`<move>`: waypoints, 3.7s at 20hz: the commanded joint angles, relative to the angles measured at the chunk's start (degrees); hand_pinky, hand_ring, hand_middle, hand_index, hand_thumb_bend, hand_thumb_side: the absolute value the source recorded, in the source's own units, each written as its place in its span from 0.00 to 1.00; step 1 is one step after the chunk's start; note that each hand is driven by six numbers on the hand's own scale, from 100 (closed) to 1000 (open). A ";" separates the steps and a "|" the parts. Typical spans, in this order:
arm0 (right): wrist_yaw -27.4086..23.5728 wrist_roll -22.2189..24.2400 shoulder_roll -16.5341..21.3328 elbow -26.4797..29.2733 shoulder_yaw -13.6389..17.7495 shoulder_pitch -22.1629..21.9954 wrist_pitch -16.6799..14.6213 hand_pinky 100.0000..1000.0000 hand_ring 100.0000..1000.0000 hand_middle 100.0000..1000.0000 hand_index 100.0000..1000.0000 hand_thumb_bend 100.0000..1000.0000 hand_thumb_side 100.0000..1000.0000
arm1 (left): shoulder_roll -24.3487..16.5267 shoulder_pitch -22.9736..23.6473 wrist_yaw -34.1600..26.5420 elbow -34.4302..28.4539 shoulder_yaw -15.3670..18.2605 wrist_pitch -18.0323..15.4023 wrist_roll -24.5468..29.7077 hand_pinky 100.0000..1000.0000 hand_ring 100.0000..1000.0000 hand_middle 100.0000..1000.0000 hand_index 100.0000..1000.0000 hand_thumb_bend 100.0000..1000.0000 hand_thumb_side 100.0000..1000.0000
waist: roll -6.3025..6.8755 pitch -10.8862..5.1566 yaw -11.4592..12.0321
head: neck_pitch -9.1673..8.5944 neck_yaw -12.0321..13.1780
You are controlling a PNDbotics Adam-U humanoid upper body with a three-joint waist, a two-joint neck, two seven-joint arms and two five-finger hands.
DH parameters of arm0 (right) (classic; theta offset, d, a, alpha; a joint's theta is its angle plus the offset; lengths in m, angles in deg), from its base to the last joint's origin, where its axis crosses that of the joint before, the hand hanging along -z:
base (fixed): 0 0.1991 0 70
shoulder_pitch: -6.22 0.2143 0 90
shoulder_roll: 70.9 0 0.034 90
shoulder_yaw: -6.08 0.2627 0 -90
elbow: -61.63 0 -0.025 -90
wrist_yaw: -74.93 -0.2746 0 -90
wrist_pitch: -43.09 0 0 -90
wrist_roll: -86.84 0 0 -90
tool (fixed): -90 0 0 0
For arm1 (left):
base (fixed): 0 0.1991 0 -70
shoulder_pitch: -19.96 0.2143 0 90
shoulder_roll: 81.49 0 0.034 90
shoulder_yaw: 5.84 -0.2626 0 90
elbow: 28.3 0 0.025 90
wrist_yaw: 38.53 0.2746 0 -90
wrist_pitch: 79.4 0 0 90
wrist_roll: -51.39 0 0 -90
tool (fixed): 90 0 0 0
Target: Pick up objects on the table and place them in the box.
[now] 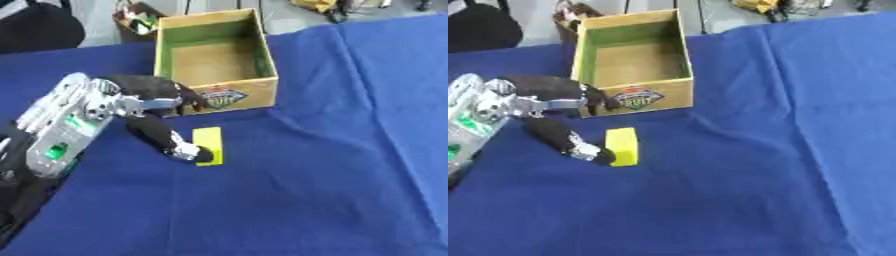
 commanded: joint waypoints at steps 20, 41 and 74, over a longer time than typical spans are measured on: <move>-0.10 0.13 -0.43 1.07 0.20 1.27 0.40 0.60 0.63 0.49 0.82 0.00 0.61 | 3.32 -3.21 5.84 13.51 -0.03 -6.65 -2.24 0.53 0.74 0.79 0.94 0.49 0.82 | 0.83 0.49 -1.45 | -1.04 0.75; -0.36 -0.80 -0.81 1.07 0.59 1.00 1.11 0.60 0.63 0.48 0.82 0.00 0.60 | 3.78 -2.84 3.27 12.90 0.33 -4.73 -11.26 0.10 0.40 0.39 0.40 0.00 0.39 | 1.15 0.50 -1.49 | -0.45 0.42; -1.14 -0.79 1.13 1.07 -0.24 1.35 -0.80 0.60 0.63 0.48 0.81 0.00 0.62 | 1.11 -18.51 12.06 20.25 11.50 6.75 -26.27 0.05 0.39 0.38 0.35 0.00 0.16 | 1.60 0.15 -5.13 | -0.27 3.76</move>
